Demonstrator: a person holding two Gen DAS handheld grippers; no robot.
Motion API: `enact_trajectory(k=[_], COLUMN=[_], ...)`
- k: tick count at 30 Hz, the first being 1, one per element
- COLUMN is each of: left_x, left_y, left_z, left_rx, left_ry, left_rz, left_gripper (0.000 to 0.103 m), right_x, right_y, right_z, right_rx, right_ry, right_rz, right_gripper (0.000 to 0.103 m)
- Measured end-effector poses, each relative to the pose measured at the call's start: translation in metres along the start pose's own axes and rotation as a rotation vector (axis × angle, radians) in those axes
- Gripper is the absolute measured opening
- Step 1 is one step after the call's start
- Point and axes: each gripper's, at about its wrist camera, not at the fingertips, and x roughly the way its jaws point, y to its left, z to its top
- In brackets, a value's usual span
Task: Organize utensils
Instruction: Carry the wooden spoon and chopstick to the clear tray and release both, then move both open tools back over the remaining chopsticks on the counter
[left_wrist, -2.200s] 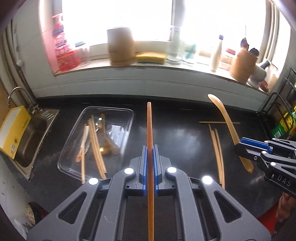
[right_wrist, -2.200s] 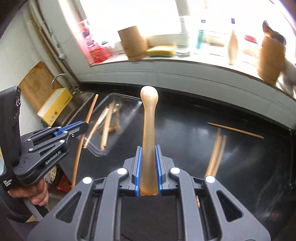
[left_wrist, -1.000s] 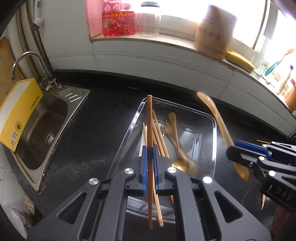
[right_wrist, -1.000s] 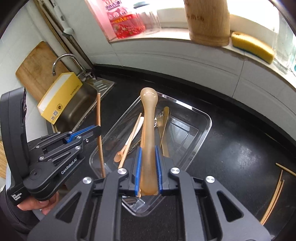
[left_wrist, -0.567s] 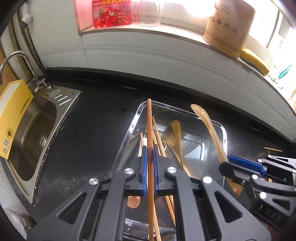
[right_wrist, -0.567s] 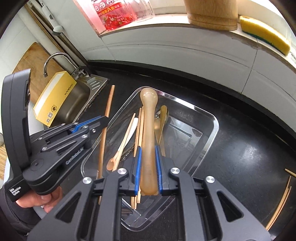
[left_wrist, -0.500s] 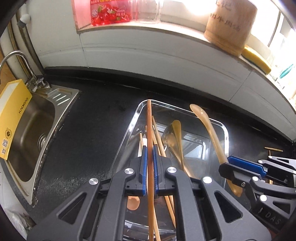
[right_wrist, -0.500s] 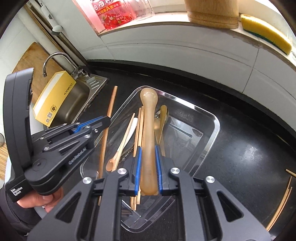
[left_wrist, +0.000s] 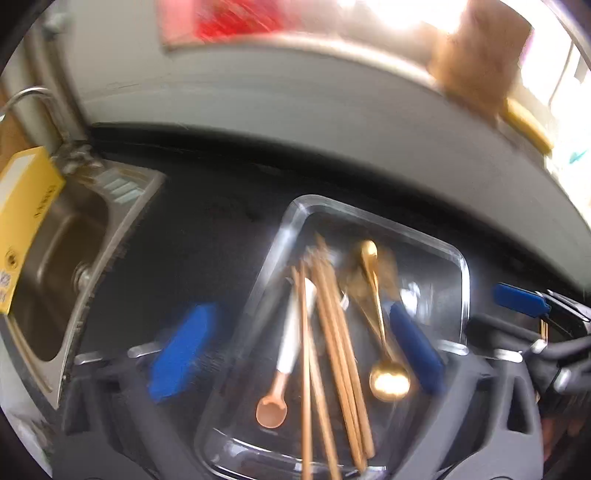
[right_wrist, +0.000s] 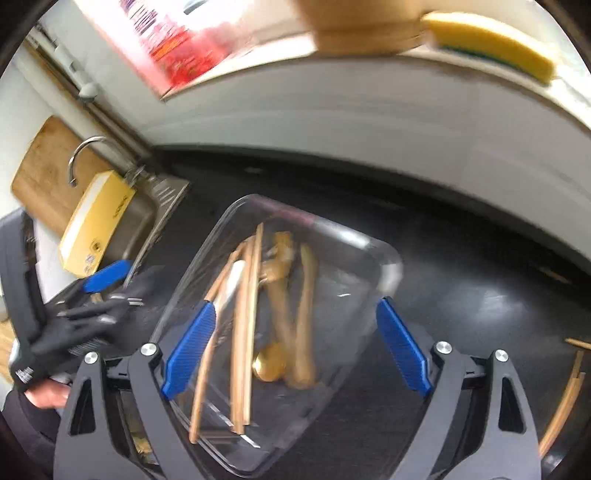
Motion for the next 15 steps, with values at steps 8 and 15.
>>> enact_trajectory(k=[8,15], left_x=[-0.034,-0.079], left_y=[0.017,-0.018], left_z=[-0.003,-0.025], left_rx=[-0.042,0.007], left_ry=[-0.037,-0.068], left_rz=[0.029,0.008], left_gripper=[0.096,0.096], right_x=[-0.056,-0.107], right_y=[-0.023,-0.020], right_z=[-0.011,-0.050], right_rx=[-0.003,0.003], right_ry=[-0.066,-0.116], right_rz=[-0.040,-0.040], right_gripper=[0.079,0.079])
